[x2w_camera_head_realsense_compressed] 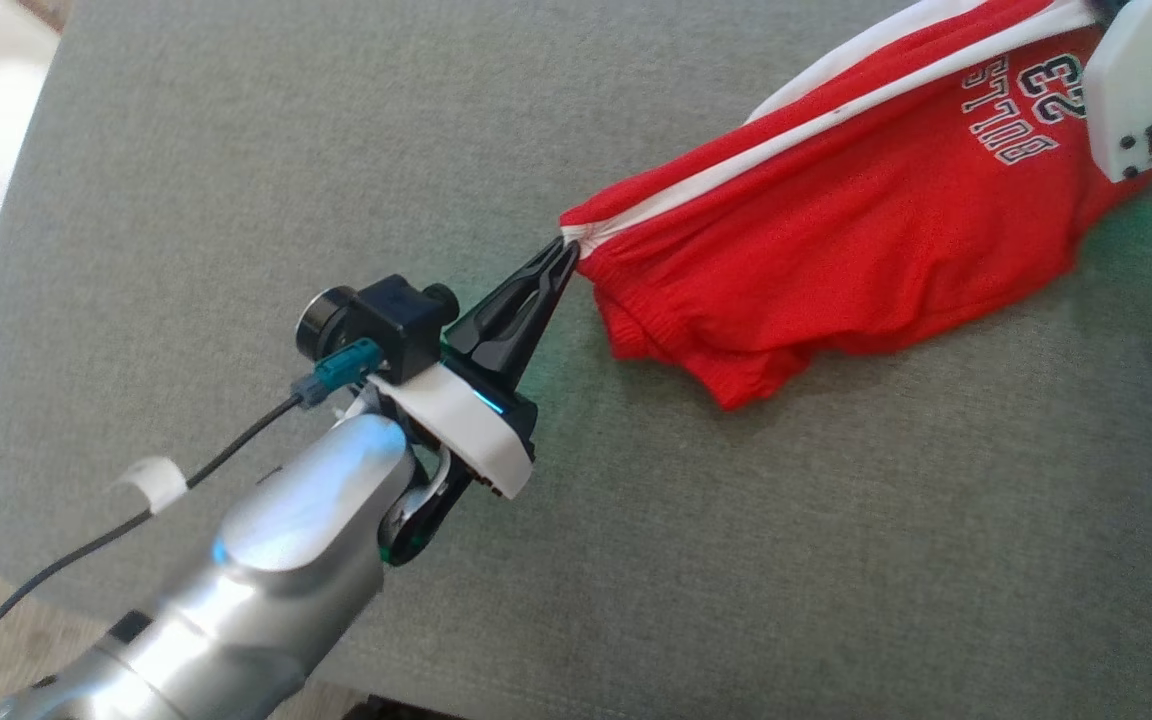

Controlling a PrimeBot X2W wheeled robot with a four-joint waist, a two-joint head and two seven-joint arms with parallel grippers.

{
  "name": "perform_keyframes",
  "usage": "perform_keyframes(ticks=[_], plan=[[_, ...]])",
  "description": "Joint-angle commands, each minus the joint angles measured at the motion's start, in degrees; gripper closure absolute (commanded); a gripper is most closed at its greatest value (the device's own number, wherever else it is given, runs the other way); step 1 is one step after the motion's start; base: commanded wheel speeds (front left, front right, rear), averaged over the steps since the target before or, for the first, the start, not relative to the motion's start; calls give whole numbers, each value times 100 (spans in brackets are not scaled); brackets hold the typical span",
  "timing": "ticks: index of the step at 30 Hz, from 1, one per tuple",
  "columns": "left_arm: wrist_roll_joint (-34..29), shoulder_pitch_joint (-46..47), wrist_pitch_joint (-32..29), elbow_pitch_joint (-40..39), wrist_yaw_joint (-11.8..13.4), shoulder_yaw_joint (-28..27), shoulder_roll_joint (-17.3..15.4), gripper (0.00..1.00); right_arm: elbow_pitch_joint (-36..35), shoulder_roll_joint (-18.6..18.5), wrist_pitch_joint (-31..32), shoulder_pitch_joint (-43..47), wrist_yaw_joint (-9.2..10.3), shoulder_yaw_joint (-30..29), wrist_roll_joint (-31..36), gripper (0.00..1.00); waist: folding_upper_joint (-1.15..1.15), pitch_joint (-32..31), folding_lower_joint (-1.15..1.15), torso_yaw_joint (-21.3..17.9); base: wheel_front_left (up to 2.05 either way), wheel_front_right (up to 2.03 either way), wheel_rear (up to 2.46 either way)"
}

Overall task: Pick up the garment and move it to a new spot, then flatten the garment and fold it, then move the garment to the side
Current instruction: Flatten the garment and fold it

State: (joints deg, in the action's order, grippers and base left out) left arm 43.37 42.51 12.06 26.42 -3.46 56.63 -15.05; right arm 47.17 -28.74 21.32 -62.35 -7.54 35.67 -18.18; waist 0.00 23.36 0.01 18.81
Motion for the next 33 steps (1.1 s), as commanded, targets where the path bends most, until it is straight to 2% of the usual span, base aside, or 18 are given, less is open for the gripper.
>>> perform_keyframes(ticks=[1, 3, 4, 5, 6, 7, 14, 20, 28, 29, 30, 31, 33], plan=[[-23, 209, 57, -20, -15, -176, -141, 100, -54, -19, -65, -151, 5, 43, -47, 100, 0, 105, -1, 108, 0, 0, 0], [-24, 243, 91, 71, -53, -173, -90, 100, 101, 17, -132, -239, 5, 119, -76, 100, 0, 148, -1, 138, 0, 0, 0], [-23, 263, 108, 111, -71, -176, -71, 100, 159, 29, -217, -302, 5, 136, -70, 63, 0, 174, -1, 149, 0, 0, 0], [-26, 284, 123, 153, -82, -182, -53, 83, 242, 51, -291, -355, 5, 114, -86, 0, 0, 193, -1, 158, 0, 0, 0], [-33, 305, 137, 194, -91, -186, -36, 51, 318, 82, -339, -396, 5, 124, -99, 0, 0, 206, -1, 165, 0, 0, 0], [-38, 324, 150, 234, -96, -195, -23, 0, 392, 106, -401, -439, 5, 117, -118, 0, 0, 216, -1, 167, 0, 0, 0], [-69, 377, 232, 432, -62, -339, -48, 0, 839, 256, -1017, -678, 5, 22, -178, 0, 0, 58, -1, 0, 0, 0, 0], [-83, 301, 282, 325, 106, -710, -212, 0, 1038, 384, -1836, -617, 5, -217, -344, 0, 0, -303, -1, -303, 0, 0, 0], [-282, -223, 292, -498, 578, -1988, -430, 0, 740, 473, -3042, -36, 5, -546, -810, 0, 0, -938, -1, -805, 0, 0, 0], [-282, -223, 292, -498, 578, -1988, -430, 0, 740, 473, -3042, -36, 5, -546, -810, 0, 0, -938, -1, -805, 0, 0, 0], [-449, -481, 293, -778, 613, -2317, -458, 0, 591, 517, -3303, 209, 5, -665, -892, 0, 0, -1115, -1, -940, 0, 0, 0], [-449, -481, 293, -778, 613, -2317, -458, 0, 591, 517, -3303, 209, 5, -665, -892, 0, 0, -1115, -1, -940, 0, 0, 0], [-566, -779, 293, -1029, 668, -2674, -424, 0, 410, 558, -3444, 489, 5, -816, -974, 0, 0, -1261, -1, -1052, 0, 0, 0]])
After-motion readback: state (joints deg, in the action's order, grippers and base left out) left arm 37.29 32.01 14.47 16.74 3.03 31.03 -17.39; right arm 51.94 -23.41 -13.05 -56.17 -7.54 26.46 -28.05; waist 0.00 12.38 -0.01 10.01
